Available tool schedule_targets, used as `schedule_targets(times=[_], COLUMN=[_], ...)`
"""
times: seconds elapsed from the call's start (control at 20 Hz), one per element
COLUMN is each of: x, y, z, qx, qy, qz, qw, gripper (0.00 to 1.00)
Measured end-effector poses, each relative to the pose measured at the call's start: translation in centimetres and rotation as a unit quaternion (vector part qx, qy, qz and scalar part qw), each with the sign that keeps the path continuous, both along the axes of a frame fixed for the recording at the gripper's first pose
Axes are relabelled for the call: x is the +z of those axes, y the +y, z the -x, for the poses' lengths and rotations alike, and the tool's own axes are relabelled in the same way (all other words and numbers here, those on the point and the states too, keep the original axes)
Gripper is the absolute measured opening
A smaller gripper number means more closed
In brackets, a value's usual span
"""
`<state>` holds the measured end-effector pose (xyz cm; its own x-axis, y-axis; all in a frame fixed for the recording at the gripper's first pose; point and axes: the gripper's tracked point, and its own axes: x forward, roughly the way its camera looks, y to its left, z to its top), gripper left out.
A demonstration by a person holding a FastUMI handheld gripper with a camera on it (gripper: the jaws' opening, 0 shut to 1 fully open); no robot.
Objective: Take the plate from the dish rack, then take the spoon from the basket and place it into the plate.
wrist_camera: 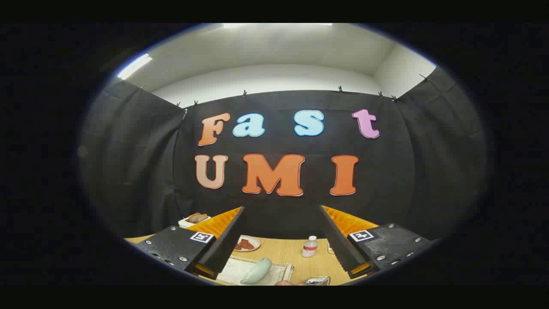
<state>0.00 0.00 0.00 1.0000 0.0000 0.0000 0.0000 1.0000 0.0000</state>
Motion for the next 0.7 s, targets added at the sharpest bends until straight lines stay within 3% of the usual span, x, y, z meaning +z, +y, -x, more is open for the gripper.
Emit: schedule_targets(times=[0.7], x=[0.33], y=[0.93], z=[-1.05], qx=[0.013], qy=[0.020], qz=[0.004], qw=[1.000], gripper=[0.99])
